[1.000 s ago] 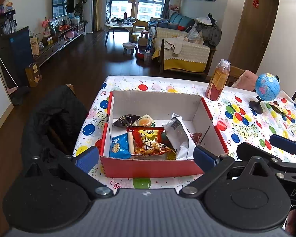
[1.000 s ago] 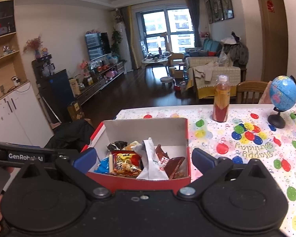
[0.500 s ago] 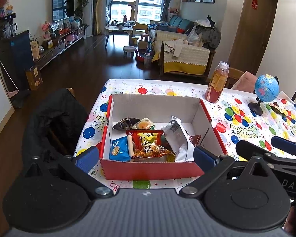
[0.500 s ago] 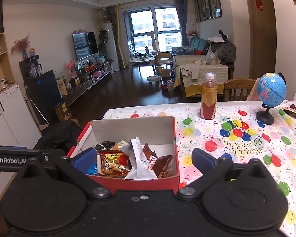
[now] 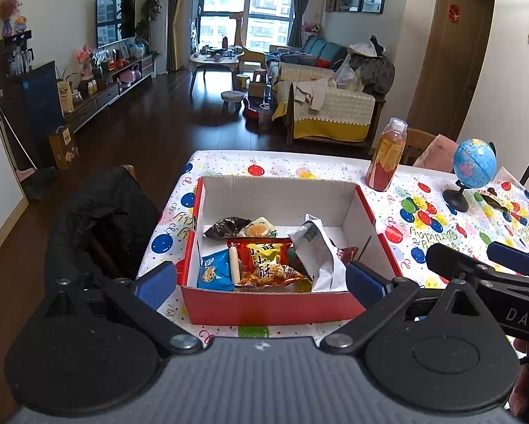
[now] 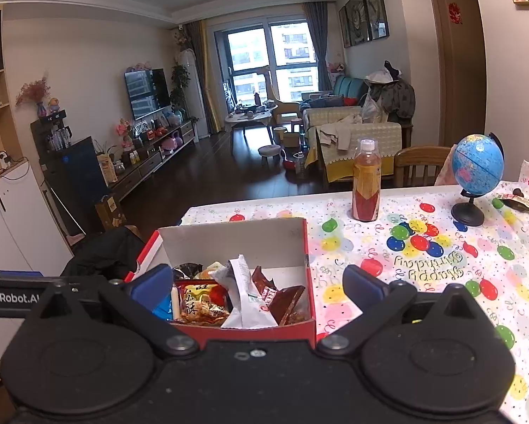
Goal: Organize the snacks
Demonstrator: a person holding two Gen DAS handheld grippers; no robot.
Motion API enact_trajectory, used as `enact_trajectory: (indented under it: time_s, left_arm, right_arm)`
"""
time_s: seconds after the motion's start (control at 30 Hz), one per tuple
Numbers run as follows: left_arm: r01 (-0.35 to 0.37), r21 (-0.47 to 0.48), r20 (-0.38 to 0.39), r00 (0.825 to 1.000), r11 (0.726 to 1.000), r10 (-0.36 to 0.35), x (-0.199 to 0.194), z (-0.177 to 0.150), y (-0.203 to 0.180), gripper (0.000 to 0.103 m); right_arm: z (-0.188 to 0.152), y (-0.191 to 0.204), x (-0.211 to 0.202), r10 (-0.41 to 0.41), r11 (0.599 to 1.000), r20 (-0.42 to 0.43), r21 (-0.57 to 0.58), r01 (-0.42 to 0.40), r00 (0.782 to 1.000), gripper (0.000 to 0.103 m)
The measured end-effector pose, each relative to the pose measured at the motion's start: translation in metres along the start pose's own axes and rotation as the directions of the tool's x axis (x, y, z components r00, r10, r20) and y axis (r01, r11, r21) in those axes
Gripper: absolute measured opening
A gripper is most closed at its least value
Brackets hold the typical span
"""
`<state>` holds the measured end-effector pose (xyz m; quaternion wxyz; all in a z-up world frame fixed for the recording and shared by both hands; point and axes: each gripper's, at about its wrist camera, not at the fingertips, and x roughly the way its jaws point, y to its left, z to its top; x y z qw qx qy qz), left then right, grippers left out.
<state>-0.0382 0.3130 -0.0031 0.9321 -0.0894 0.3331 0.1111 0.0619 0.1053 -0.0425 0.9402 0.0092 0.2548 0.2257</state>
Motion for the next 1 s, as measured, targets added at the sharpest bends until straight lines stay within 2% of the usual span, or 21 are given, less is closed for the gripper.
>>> enact_trajectory:
  time_s: [0.37, 1.0]
  left_arm:
    - [0.0, 0.007, 0.022, 1.0, 1.0, 0.0, -0.0082, -0.0003, -0.001, 0.103]
    - [0.014, 0.001, -0.006, 1.0, 1.0, -0.014, -0.0088, -0.0032, -0.0015, 0.103]
  right_arm:
    - [-0.0004, 0.0021, -0.0036, 0.009, 1.0, 0.007, -0.007, -0.009, 1.0, 0.103]
    - [-0.0033, -0.0012, -0.0056, -0.003, 1.0, -0.017, 0.009, 0.003, 1.0, 0.103]
